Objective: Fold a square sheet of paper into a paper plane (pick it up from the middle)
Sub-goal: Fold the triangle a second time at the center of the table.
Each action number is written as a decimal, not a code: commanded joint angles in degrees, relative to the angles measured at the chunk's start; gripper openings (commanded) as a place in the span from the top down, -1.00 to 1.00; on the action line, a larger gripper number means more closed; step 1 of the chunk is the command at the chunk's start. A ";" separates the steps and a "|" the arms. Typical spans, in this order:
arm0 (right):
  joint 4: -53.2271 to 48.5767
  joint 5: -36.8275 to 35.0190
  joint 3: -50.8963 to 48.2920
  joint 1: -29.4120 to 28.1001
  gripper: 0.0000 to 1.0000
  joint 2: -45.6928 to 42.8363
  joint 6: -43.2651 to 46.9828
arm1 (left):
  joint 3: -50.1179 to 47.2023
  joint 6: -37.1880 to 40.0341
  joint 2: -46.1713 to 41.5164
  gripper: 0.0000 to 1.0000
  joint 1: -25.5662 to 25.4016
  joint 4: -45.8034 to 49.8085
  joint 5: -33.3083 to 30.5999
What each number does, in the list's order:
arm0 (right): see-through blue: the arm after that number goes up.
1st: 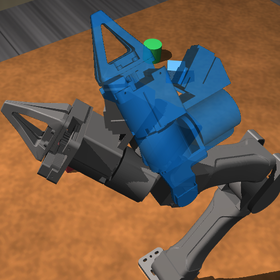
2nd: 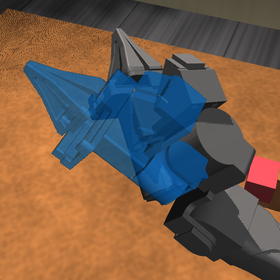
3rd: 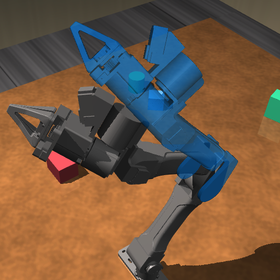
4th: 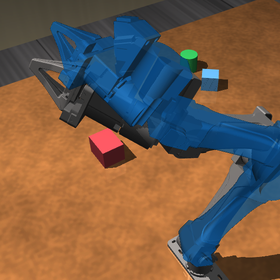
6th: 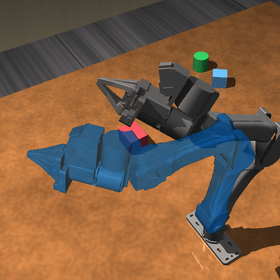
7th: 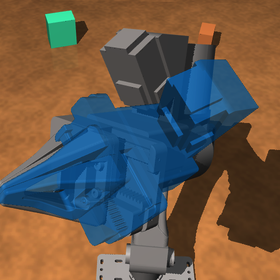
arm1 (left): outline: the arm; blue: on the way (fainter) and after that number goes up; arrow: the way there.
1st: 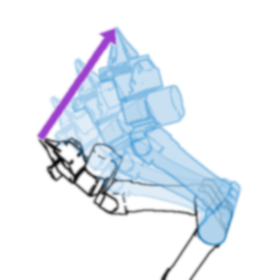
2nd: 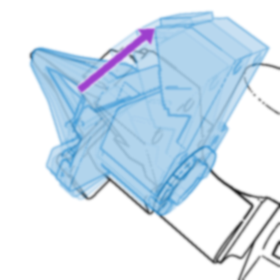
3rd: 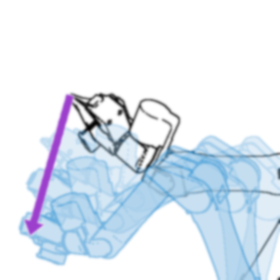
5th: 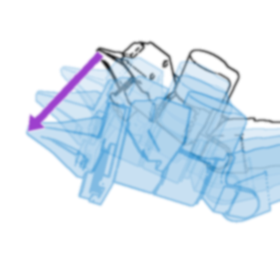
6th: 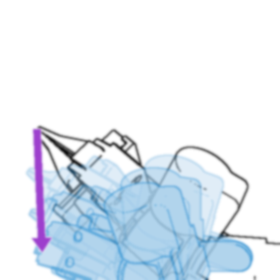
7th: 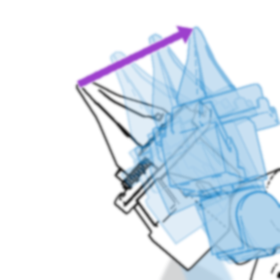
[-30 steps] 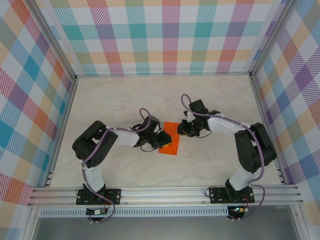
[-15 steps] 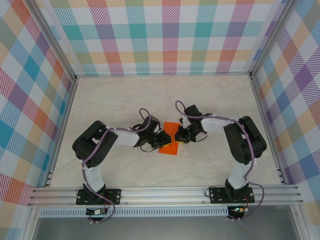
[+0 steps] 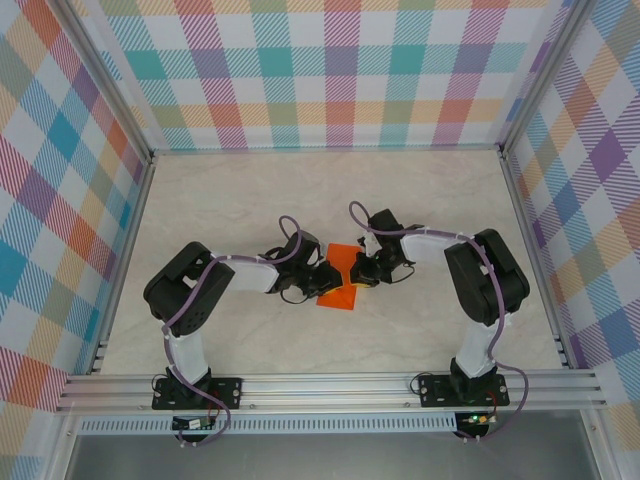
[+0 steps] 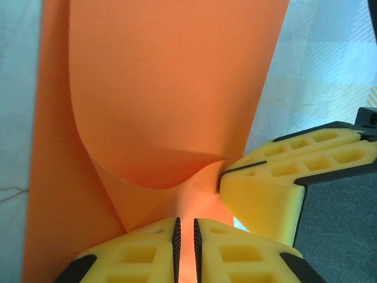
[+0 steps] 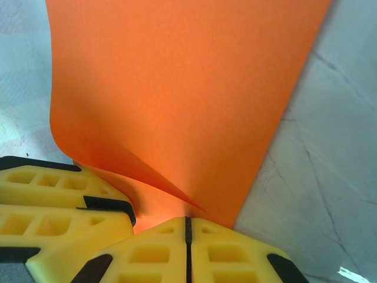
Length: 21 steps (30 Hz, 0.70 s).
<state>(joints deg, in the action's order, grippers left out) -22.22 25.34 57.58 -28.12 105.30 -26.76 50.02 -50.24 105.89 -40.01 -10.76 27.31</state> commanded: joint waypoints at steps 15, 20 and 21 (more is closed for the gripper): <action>-3.34 -5.48 0.34 -0.27 0.85 3.68 2.45 | 2.81 4.95 -1.30 0.70 0.65 8.73 -11.45; -5.11 -9.46 -0.09 -0.69 0.86 3.95 3.77 | 2.64 6.62 -1.86 0.70 3.54 9.55 -10.36; -5.21 -9.73 -0.27 -0.71 0.86 3.95 3.91 | 2.84 7.07 -2.06 0.70 3.93 9.96 -10.28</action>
<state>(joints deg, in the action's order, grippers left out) -23.27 24.16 58.85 -28.56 106.04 -24.88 52.40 -45.71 105.56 -38.35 -5.39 20.88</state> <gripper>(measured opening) 0.075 0.149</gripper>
